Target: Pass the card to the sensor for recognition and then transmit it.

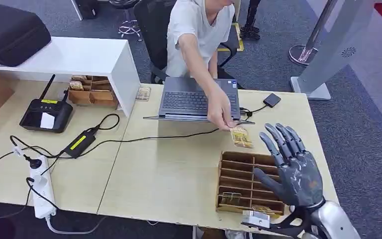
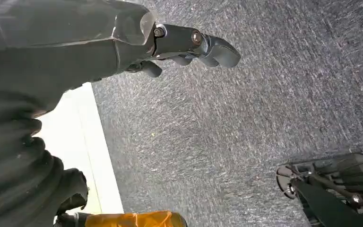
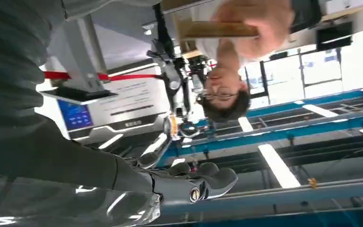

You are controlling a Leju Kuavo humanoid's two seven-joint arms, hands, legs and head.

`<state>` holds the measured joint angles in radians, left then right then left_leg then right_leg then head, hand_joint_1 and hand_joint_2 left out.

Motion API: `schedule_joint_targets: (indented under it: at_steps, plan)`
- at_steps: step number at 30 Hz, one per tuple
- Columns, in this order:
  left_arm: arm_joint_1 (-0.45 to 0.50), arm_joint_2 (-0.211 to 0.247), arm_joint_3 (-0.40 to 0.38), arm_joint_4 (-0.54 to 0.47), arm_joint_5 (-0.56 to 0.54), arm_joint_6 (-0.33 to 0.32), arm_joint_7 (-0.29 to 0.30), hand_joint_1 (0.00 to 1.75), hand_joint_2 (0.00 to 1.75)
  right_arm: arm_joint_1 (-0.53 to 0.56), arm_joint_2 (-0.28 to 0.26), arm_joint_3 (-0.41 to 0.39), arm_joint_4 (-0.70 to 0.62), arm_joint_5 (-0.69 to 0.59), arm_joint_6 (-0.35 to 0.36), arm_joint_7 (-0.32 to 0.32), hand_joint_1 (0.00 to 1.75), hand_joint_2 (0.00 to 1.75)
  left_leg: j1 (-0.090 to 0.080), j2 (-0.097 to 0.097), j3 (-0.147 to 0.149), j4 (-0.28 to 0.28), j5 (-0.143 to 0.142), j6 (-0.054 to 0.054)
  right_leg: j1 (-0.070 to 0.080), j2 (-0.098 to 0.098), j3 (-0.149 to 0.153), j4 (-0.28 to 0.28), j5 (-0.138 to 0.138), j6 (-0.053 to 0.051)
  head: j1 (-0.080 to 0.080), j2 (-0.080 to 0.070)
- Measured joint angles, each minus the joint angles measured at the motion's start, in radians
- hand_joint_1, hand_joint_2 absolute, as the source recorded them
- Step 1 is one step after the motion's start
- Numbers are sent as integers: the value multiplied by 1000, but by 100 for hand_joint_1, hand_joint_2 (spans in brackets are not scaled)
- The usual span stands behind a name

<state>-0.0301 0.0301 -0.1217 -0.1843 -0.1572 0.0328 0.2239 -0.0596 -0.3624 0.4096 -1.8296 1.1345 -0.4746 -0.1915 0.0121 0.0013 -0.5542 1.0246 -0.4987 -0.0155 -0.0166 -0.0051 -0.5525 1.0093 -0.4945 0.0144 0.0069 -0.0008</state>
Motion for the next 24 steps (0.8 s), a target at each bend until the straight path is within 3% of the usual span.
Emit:
schedule_joint_targets:
  at_steps: [10,17,24]
  plan:
    - [0,-1,0,0,-17,-9,0,0,175,-104,12,93,77,13,24,31,0,175,0,1,-3,0,-1,0,0,1,-2,1,0,0,0,0]
    - [-11,-2,-18,0,-79,-18,-6,0,175,-352,160,239,366,80,45,131,0,175,0,2,-2,0,3,-3,0,3,-5,3,3,-2,0,0]
    - [-10,-1,-65,0,-140,-37,-123,0,175,-433,234,318,519,63,40,157,0,175,0,1,-4,0,3,-4,0,1,-6,4,3,-2,1,0]
